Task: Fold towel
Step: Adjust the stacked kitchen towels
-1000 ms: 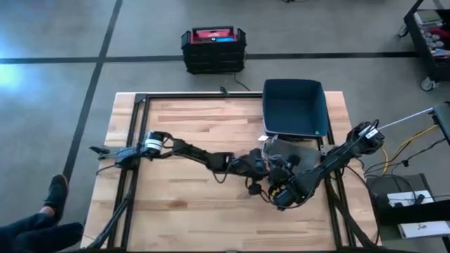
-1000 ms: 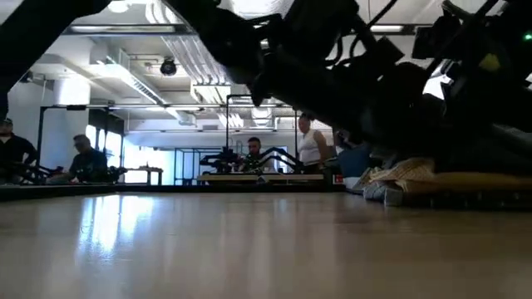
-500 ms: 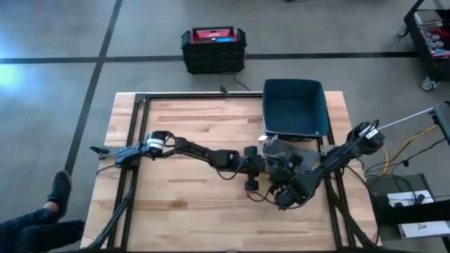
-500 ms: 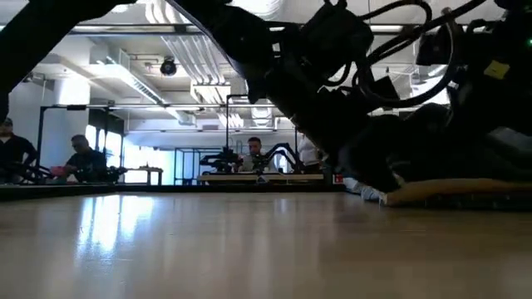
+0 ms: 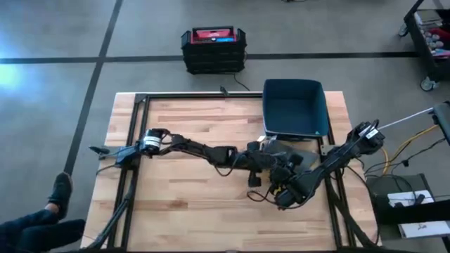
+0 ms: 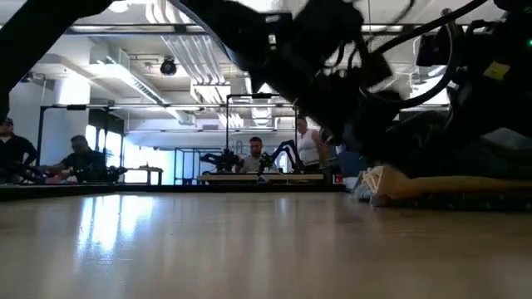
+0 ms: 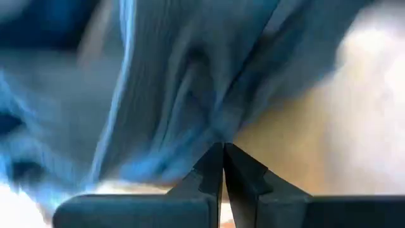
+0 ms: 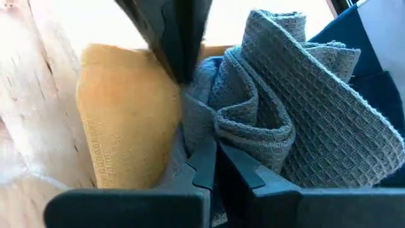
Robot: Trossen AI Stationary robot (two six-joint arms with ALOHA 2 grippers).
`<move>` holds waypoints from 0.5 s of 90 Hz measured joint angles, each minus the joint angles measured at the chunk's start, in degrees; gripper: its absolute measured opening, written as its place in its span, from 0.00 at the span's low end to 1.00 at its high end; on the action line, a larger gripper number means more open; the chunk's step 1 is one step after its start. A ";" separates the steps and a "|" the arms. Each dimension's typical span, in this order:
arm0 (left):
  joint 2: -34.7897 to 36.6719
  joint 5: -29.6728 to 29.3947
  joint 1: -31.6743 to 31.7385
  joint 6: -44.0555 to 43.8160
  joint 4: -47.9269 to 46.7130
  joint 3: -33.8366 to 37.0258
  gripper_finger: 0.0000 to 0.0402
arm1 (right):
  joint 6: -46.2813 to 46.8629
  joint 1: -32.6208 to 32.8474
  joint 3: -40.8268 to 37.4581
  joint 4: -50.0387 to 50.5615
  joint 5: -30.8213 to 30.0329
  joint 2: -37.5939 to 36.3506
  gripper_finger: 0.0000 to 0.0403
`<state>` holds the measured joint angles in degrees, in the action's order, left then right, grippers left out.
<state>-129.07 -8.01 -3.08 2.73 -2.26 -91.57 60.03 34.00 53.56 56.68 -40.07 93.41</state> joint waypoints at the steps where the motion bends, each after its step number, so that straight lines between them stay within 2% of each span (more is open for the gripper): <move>1: -0.03 0.00 0.10 -0.10 -0.78 0.02 0.00 | -0.01 0.00 0.00 -0.02 0.01 0.00 0.00; 16: 1.75 -0.57 -0.63 -0.98 -11.49 -0.02 0.00 | -0.63 0.00 0.09 -0.08 -0.02 0.00 0.00; 27: 3.70 -0.52 -2.02 -3.29 -12.41 0.15 0.00 | -1.88 0.00 2.36 -1.46 -1.76 0.00 0.00; 34: 4.96 -0.44 -2.64 -3.26 -11.25 0.15 0.00 | -6.02 -0.23 3.68 -6.00 -3.50 0.00 0.00; 45: 7.49 -0.24 -3.05 -3.24 -13.40 0.15 0.00 | -14.54 -1.24 3.86 -18.87 -2.09 0.54 0.00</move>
<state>-121.58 -8.25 -6.13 -0.51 -15.66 -91.42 45.49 32.76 57.42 37.80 -42.17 93.94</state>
